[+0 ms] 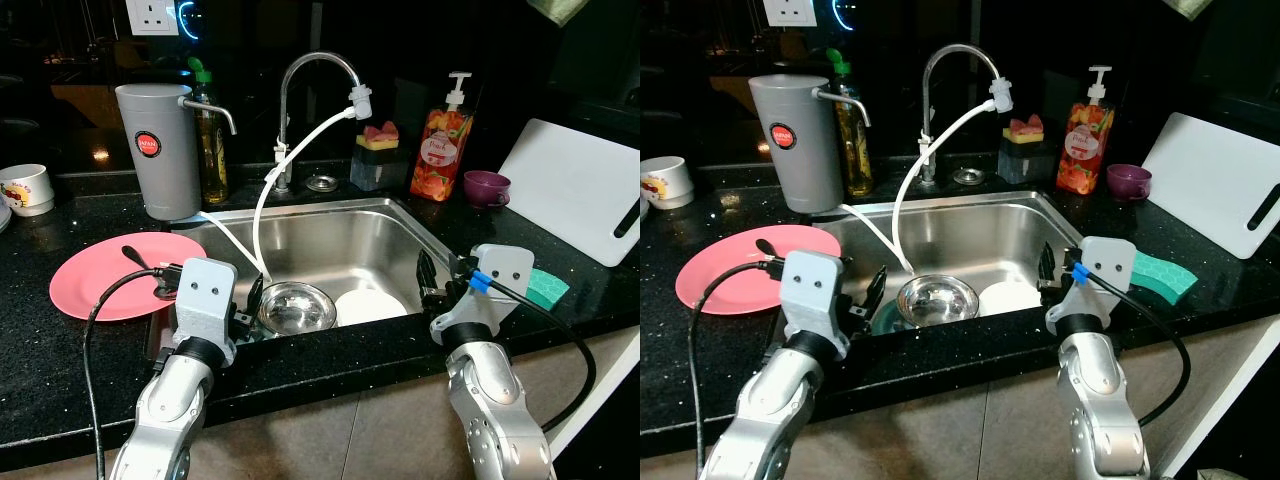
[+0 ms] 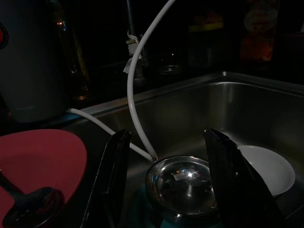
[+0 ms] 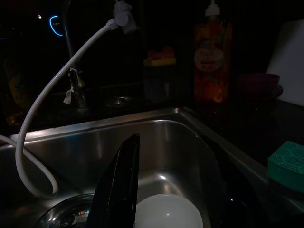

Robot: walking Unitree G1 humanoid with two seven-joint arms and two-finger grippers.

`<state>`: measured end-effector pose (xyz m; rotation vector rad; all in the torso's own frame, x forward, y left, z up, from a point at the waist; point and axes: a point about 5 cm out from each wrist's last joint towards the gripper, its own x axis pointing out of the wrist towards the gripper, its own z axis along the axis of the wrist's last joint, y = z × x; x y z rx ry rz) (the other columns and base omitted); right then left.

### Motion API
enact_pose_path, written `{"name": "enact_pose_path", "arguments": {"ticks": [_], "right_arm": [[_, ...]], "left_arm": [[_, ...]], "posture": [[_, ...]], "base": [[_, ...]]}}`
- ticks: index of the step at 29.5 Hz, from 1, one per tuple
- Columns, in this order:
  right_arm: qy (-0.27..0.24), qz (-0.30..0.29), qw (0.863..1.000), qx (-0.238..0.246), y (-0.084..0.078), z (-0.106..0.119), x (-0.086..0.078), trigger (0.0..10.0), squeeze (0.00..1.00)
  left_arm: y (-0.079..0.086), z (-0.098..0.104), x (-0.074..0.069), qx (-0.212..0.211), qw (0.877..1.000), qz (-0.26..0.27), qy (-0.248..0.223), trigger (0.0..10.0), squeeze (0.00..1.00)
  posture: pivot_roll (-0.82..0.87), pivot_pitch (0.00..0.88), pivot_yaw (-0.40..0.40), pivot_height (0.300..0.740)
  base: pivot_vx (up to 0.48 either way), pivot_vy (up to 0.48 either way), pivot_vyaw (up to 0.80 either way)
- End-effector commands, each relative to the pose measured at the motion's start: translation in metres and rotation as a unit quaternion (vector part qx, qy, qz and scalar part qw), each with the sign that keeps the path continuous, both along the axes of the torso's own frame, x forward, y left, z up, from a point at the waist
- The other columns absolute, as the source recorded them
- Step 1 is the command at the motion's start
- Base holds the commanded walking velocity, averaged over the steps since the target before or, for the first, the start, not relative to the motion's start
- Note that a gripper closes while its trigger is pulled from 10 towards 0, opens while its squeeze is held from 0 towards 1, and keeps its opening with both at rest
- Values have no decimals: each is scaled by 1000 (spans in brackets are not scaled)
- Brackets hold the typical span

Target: Kitchen organization

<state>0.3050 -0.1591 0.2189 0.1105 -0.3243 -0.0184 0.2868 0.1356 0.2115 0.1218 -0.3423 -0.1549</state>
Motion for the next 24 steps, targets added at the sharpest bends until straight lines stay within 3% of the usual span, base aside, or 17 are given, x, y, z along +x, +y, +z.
{"name": "enact_pose_path", "arguments": {"ticks": [1,24], "right_arm": [[-7,-1,1000,2,0,3,0,10000,0],[-6,-2,1000,-1,-1,4,0,10000,0]], "left_arm": [[-1,-1,1,4,1000,-3,1,10000,0],[-2,-2,1,0,1000,-3,1,10000,0]], "posture": [[106,35,-51,740],[101,36,-56,740]], "base": [[0,0,0],[0,0,0]]}}
